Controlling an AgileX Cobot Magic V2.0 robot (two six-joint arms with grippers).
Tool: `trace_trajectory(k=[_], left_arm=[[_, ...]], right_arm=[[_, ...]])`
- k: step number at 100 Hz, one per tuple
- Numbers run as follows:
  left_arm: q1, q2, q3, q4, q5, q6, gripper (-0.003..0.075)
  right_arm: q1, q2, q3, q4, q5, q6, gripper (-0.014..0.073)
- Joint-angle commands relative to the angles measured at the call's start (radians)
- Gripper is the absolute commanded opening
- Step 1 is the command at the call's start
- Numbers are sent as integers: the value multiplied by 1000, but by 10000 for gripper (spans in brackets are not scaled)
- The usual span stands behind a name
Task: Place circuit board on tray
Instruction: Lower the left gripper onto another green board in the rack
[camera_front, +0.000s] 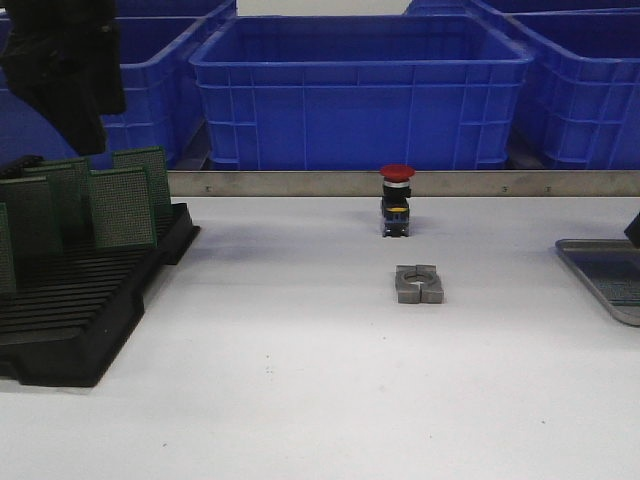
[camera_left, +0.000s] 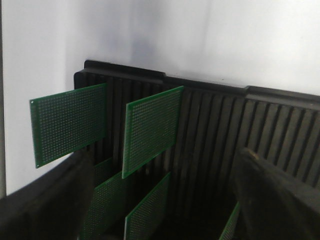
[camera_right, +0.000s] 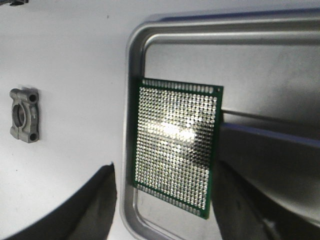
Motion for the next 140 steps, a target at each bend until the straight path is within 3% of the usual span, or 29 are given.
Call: trace_trajectory(k=[1,81,140], left_arm=[[2,-37,-28,0,-49,0,536],[21,76,-28,34,-137,0,536],[56,89,-26,-74,-101,1,536]], right_arm=[[-6,-66,-24,33,33,-5,446],[-6,-66,-24,33,27,-5,446],[-6,-66,-24,33,22,-5,446]])
